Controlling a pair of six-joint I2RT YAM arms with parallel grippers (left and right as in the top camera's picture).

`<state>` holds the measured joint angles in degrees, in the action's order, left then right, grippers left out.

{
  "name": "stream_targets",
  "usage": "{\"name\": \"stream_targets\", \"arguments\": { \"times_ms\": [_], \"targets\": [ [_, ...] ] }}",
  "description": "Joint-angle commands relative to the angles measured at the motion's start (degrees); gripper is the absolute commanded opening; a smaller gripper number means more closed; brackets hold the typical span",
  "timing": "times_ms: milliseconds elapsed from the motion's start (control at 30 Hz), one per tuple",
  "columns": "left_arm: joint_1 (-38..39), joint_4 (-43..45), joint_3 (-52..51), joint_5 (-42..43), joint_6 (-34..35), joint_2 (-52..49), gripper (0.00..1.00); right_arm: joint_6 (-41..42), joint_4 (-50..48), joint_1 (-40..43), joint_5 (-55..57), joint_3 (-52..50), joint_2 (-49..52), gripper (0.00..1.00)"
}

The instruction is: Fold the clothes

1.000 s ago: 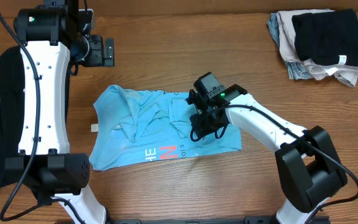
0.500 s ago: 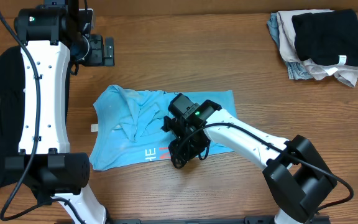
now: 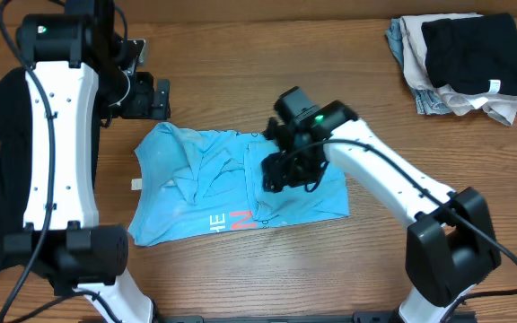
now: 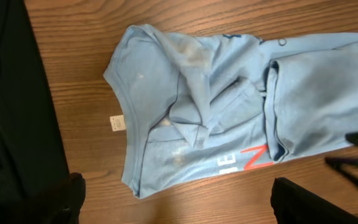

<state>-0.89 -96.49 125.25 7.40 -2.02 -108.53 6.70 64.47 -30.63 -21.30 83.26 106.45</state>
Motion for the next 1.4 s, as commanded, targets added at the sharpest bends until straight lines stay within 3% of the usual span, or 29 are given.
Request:
{"name": "stream_targets", "arguments": {
  "times_ms": [0,200,333,567,667,867,1367],
  "targets": [
    [-0.2,-0.3,-1.7,1.6,-1.3,6.5,0.97,0.3,1.3,5.0,0.9,1.4,-0.4,0.61],
    [-0.6,1.3,-13.9,-7.3,6.0,10.3,1.00,-1.2,4.7,10.2,1.6,1.4,-0.4,0.61],
    [-2.9,14.1,-31.1,-9.2,7.8,13.8,1.00,-1.2,5.7,11.3,4.0,1.4,-0.4,0.63],
    [-7.4,36.7,-50.6,0.6,-2.5,12.7,1.00,-1.2,5.7,11.3,4.3,1.4,-0.4,0.72],
    [-8.2,44.6,-56.7,1.9,-3.9,11.8,1.00,-1.2,5.7,11.3,4.3,1.4,-0.4,0.74],
    [-8.2,54.6,-64.7,2.9,-5.5,11.1,1.00,-2.3,5.9,11.3,4.4,1.4,-0.4,0.75],
    [-8.2,63.1,-73.9,3.4,-6.3,9.2,1.00,-2.7,6.1,11.3,4.8,1.4,-0.4,0.76]
  ]
}}
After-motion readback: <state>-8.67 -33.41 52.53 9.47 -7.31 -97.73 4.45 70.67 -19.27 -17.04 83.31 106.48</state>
